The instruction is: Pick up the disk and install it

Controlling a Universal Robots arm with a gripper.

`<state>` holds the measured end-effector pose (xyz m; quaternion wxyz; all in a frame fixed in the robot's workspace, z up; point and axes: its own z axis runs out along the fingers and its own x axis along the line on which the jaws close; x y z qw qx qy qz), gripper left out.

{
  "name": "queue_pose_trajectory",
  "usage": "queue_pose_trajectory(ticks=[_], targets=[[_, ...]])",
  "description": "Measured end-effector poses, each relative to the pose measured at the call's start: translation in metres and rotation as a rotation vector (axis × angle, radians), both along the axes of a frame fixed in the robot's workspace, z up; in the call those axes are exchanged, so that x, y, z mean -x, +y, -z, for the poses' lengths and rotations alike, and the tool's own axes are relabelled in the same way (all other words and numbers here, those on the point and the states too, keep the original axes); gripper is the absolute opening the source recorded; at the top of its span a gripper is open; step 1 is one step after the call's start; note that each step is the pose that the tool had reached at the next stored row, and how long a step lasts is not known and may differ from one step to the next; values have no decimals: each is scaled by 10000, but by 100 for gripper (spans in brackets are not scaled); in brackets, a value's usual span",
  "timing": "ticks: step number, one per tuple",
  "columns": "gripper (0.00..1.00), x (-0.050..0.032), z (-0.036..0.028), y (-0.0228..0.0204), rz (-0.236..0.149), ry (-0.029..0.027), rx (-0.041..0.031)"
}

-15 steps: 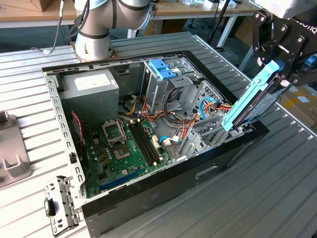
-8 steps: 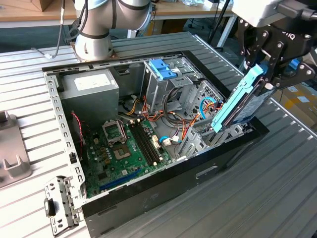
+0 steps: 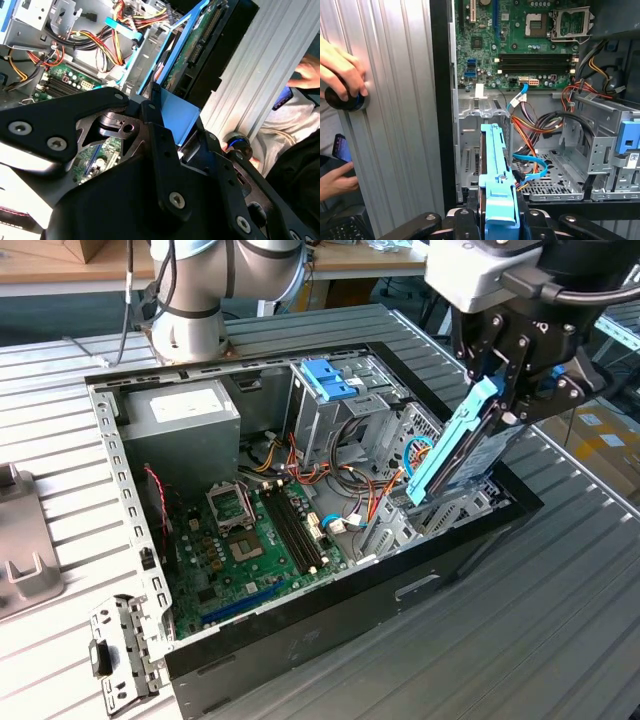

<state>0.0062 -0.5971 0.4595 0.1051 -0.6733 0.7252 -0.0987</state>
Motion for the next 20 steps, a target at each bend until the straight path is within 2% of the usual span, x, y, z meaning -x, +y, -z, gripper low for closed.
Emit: queue_pose_trajectory(ticks=[3,4,6,12,16,18,20], targets=[[37,3,76,35,-2,0,-14],[37,5,131,50,-2,1,-26],[37,5,163,57,-11,0,-54],[37,4,164,57,-29,-8,-104],[37,5,98,64,-29,-36,-360],[37,4,99,77,-48,-37,-409],[37,5,98,113,-136,-35,-428]])
